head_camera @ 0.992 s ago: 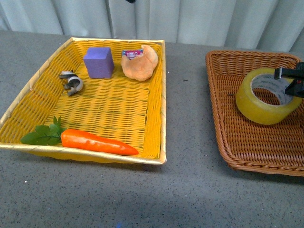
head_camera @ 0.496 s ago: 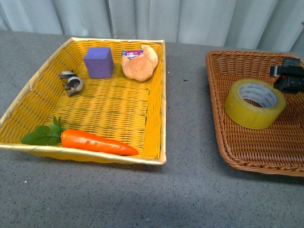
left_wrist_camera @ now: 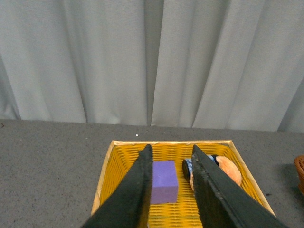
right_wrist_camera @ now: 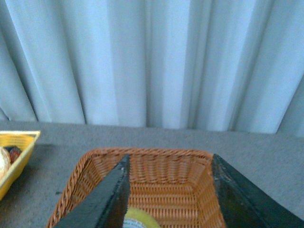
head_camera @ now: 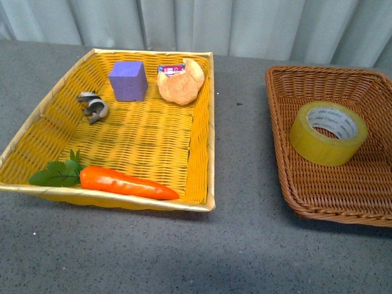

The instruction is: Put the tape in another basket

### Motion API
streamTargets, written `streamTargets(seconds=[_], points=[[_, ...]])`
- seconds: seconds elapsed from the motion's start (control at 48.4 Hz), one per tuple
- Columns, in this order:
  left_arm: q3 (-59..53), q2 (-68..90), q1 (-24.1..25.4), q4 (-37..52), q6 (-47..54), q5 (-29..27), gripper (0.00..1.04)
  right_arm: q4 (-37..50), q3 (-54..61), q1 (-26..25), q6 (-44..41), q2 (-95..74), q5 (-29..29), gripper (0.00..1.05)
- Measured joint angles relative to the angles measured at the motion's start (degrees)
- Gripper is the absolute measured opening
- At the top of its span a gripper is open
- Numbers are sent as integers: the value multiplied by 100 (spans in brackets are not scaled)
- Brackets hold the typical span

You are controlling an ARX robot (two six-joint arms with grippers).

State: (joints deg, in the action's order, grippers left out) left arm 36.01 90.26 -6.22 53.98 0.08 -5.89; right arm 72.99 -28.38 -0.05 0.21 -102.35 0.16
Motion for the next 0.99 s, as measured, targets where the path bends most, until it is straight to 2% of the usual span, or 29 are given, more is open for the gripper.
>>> streamTargets(seconds=[0.145, 0.289, 0.393, 0.434, 0.517, 0.62, 0.992], points=[[-717, -516, 105, 199, 2, 103, 4, 59, 612, 0, -4, 634, 0, 24], [-1333, -1003, 212, 295, -20, 164, 4, -46, 1150, 9, -11, 1185, -4, 1], [-1705, -1353, 249, 308, -20, 236, 4, -203, 1408, 7, -24, 1611, 0, 1], [-1816, -1469, 260, 308, -17, 267, 4, -518, 1484, 7, -24, 1906, -2, 1], [-2085, -1766, 470, 297, -17, 553, 4, -807, 1676, 7, -24, 2450, -2, 1], [-2389, -2177, 610, 203, -20, 553, 4, -1027, 1932, 4, -24, 2983, 0, 1], [-3248, -3217, 612, -66, -20, 579, 4, -2092, 2522, 4, -22, 4610, -13, 1]])
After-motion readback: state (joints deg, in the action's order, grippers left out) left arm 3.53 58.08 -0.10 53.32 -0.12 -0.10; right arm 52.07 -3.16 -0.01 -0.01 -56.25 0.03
